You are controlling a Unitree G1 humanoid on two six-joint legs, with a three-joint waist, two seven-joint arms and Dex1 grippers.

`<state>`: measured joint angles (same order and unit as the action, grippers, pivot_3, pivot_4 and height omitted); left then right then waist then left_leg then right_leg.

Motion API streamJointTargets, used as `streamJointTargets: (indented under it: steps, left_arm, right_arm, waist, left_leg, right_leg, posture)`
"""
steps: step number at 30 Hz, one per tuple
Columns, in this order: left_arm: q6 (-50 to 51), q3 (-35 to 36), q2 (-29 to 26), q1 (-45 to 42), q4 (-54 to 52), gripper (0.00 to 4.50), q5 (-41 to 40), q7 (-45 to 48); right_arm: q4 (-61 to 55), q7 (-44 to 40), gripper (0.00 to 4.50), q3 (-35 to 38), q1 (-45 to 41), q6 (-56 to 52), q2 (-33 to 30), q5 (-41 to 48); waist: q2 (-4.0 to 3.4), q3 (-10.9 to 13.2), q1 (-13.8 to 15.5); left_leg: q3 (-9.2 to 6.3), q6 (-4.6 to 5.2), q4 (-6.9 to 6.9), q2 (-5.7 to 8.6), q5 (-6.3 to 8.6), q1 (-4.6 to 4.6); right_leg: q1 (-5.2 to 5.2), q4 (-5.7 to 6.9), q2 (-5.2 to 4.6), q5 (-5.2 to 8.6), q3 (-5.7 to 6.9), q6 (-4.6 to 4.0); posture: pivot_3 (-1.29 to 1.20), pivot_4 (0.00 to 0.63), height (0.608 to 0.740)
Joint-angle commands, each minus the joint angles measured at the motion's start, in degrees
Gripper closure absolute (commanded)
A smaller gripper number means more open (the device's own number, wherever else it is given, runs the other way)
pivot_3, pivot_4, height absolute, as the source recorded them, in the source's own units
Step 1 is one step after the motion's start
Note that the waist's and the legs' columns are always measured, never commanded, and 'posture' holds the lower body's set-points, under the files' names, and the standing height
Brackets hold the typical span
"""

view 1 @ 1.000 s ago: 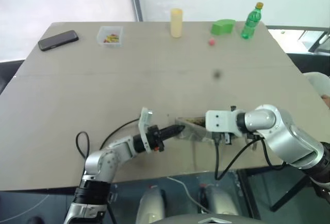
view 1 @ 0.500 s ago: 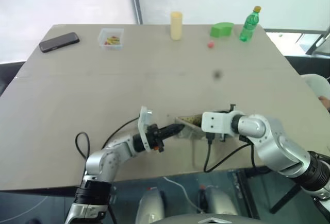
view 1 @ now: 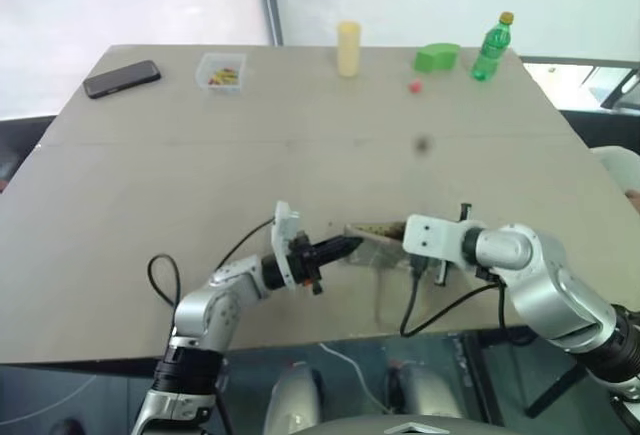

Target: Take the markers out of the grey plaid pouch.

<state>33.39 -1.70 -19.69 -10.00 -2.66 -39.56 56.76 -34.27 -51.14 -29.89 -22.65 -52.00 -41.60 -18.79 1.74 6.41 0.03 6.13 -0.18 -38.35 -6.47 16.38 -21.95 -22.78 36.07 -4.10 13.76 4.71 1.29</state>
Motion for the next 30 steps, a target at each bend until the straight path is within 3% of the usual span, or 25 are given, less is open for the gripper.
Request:
streamJointTargets:
  steps: [1,9,16,17,19,20,21,30]
  left_arm:
    - [-1.39,1.61,0.14,-0.87,0.66,4.5,0.09,-0.31]
    - [-3.62,1.88,-0.21,-3.1,3.17,4.5,0.99,0.94]
    - [-5.17,1.4,-0.59,-3.34,3.97,4.5,2.07,3.08]
    - [-5.2,1.28,-0.55,-3.2,3.9,4.5,2.2,3.2]
    - [-4.93,1.23,-0.47,-3.05,3.8,4.5,2.3,3.33]
    - [-4.74,1.27,-0.42,-3.01,3.76,4.5,2.29,3.37]
    - [-4.61,1.3,-0.4,-2.97,3.72,4.5,2.3,3.41]
    - [-3.88,1.0,-0.17,-2.44,3.04,4.5,2.31,3.0]
  right_arm:
    - [-4.24,-1.05,4.45,5.16,0.81,-3.05,-1.54,2.66]
    - [-14.04,-3.22,4.45,12.87,2.05,-8.42,-4.14,11.35]
    - [-11.57,0.66,4.45,9.31,2.63,-4.45,-4.58,12.22]
    - [-10.39,1.62,3.94,7.82,2.74,-3.09,-4.4,11.56]
    - [-7.81,4.62,3.38,5.14,1.82,-1.05,-3.72,8.87]
    - [-6.61,5.74,2.74,4.36,1.05,-0.63,-3.16,8.07]
    - [-5.89,6.13,2.56,3.86,0.5,-0.22,-2.97,7.7]
    - [0.37,6.39,2.56,-1.66,-2.73,6.33,-2.89,3.06]
  waist:
    - [-0.06,0.04,0.0]
    - [-0.24,0.18,0.57]
    - [-0.25,0.2,0.61]
    - [-0.26,0.21,0.61]
    - [-0.26,0.21,0.6]
    - [-0.26,0.21,0.61]
    - [-0.26,0.21,0.61]
    - [-0.27,0.21,0.61]
  left_leg:
    - [-0.01,0.0,0.02,0.0,0.0,-0.03]
    - [-0.08,0.01,0.06,0.01,0.01,-0.12]
    - [-0.1,0.01,0.06,0.03,0.01,-0.14]
    - [-0.1,0.01,0.07,0.03,0.01,-0.14]
    - [-0.1,0.01,0.07,0.03,0.01,-0.13]
    - [-0.1,0.01,0.06,0.03,0.01,-0.13]
    - [-0.1,0.01,0.06,0.03,0.01,-0.14]
    - [-0.1,-0.01,0.07,0.03,0.0,-0.17]
  right_leg:
    - [-0.03,-0.02,0.0,-0.03,0.01,0.06]
    - [-0.07,-0.14,0.01,-0.04,0.08,0.09]
    - [-0.08,-0.15,0.01,-0.04,0.08,0.08]
    - [-0.08,-0.15,0.01,-0.04,0.08,0.08]
    - [-0.08,-0.15,0.01,-0.04,0.08,0.09]
    - [-0.08,-0.15,0.01,-0.04,0.09,0.09]
    - [-0.09,-0.15,0.01,-0.04,0.09,0.09]
    - [-0.1,-0.16,0.01,-0.03,0.11,0.12]
  posture:
    - [0.0,0.15,0.74]
    - [0.0,0.15,0.74]
    - [0.0,0.15,0.74]
    - [0.0,0.15,0.74]
    - [0.0,0.15,0.74]
    - [0.0,0.15,0.74]
    - [0.0,0.15,0.74]
    - [0.0,0.15,0.74]
